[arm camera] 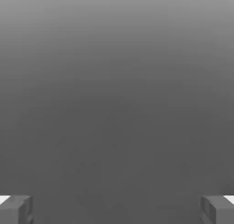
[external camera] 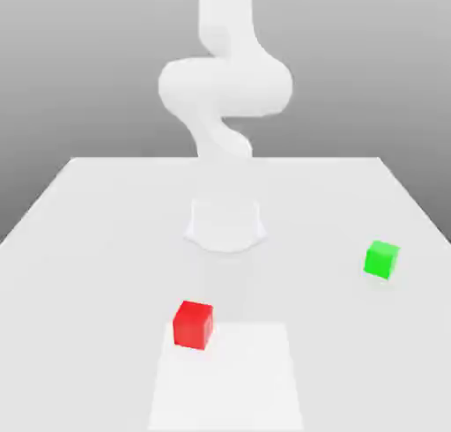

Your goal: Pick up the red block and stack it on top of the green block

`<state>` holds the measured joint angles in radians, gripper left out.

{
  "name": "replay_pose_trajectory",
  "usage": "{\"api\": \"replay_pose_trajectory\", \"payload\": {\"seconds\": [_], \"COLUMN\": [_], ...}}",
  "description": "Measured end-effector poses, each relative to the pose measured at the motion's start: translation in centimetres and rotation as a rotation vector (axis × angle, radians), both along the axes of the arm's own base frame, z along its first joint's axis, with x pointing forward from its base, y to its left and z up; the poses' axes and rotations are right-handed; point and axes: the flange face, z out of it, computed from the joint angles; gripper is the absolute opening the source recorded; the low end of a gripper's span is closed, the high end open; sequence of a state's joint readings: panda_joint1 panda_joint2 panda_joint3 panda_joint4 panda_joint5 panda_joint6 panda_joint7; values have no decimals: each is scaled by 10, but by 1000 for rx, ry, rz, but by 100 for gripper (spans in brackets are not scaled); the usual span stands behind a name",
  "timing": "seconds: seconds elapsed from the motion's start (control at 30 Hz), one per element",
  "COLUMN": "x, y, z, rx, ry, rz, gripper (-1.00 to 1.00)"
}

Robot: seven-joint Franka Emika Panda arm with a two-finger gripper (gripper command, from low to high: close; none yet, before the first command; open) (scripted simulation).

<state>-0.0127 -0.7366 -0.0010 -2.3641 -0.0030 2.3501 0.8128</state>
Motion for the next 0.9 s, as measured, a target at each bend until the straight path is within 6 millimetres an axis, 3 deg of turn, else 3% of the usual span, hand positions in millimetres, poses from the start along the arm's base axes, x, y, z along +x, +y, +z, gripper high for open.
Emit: {"api": "replay_pose_trajectory", "payload": {"seconds": [0.13, 0.3, 0.43, 0.6, 0.8, 0.83, 0.9], "x": [35, 44, 23, -29, -39, -40, -40], "y": [-12, -27, -37, -45, -46, -45, -45], "z": [-99, -224, -326, -449, -512, -517, -517], "rx": [16, 39, 61, 93, 97, 97, 97], "ry": [148, 333, 492, 690, 717, 717, 717], "rz": [-45, -103, -153, -217, -226, -226, -226], "gripper": [0, 0, 0, 0, 0, -100, -100]}}
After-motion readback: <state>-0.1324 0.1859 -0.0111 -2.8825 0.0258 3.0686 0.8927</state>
